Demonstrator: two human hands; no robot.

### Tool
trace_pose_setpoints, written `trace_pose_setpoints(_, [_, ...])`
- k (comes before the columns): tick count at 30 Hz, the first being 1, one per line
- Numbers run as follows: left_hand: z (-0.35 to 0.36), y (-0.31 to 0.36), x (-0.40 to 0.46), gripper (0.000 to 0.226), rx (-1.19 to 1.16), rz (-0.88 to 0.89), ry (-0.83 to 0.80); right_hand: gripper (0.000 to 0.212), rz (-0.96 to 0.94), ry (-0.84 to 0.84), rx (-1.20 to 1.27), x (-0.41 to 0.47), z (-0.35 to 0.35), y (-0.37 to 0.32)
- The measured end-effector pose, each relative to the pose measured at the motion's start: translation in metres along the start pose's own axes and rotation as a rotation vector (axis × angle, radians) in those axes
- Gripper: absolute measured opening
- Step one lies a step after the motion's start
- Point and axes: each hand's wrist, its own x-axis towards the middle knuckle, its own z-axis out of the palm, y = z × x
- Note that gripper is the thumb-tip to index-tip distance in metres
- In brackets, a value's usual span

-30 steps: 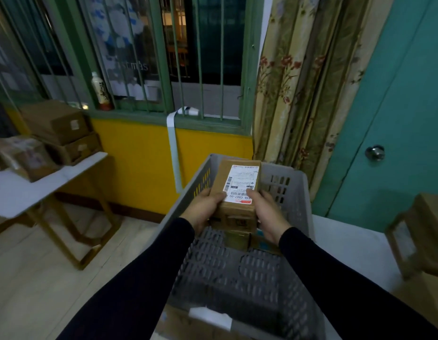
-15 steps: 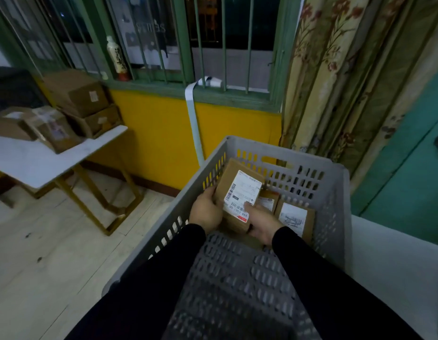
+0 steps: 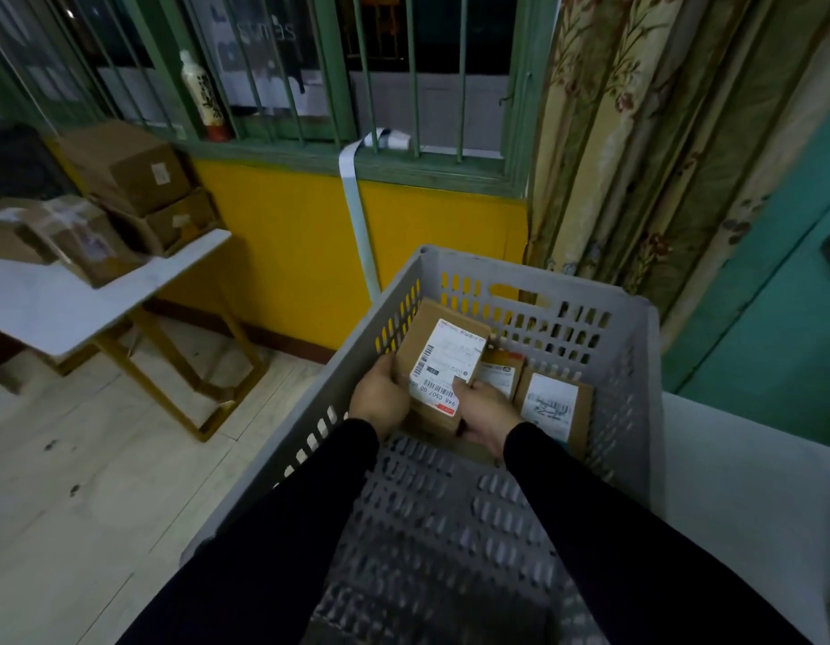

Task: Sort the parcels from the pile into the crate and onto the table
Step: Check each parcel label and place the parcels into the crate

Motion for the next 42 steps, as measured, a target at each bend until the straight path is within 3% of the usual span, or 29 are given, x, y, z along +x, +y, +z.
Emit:
trace_pose_setpoints(6, [-0.02, 0.003, -0.007, 0.021, -0.026, -0.029, -0.009, 0.03, 0.006, -0.067, -0.026, -0.031, -0.002, -0.01])
trace_pose_setpoints(12, [-0.032, 0.003, -0.019, 0.056, 0.054, -0.146, -0.245, 0.039, 0.054, -0.12, -0.263, -0.051, -0.018, 0.0])
trace_pose_setpoints(15, [-0.03, 0.003, -0.03, 0.045, 0.049, -0.197, -0.395, 0.044, 0.122, -0.14, -0.314, -0.062, -0.024, 0.008])
trace_pose_setpoints(19, [-0.024, -0.003, -0.045, 0.032, 0.067, -0.208, -0.501, 0.045, 0.214, -0.09, -0.247, -0.079, -0.028, 0.018])
trace_pose_setpoints(22, [-0.015, -0.005, -0.057, 0.017, 0.067, -0.229, -0.575, 0.03, 0.273, -0.029, -0.199, -0.088, -0.031, 0.026])
trace_pose_setpoints(27, [0.008, -0.007, -0.069, 0.027, 0.17, -0.212, -0.711, 0.021, 0.402, 0.005, -0.117, -0.096, -0.036, 0.045])
trace_pose_setpoints(32, [0.03, -0.017, -0.074, 0.026, 0.174, -0.273, -0.791, 0.016, 0.377, 0.056, -0.359, -0.111, -0.035, 0.05])
trace_pose_setpoints(37, [0.059, -0.02, -0.076, 0.039, 0.198, -0.289, -0.832, 0.041, 0.265, 0.119, -0.723, -0.118, -0.043, 0.037])
trace_pose_setpoints(42, [0.069, -0.021, -0.081, 0.046, 0.223, -0.293, -0.827, 0.03, 0.205, 0.079, -0.916, -0.117, -0.043, 0.043])
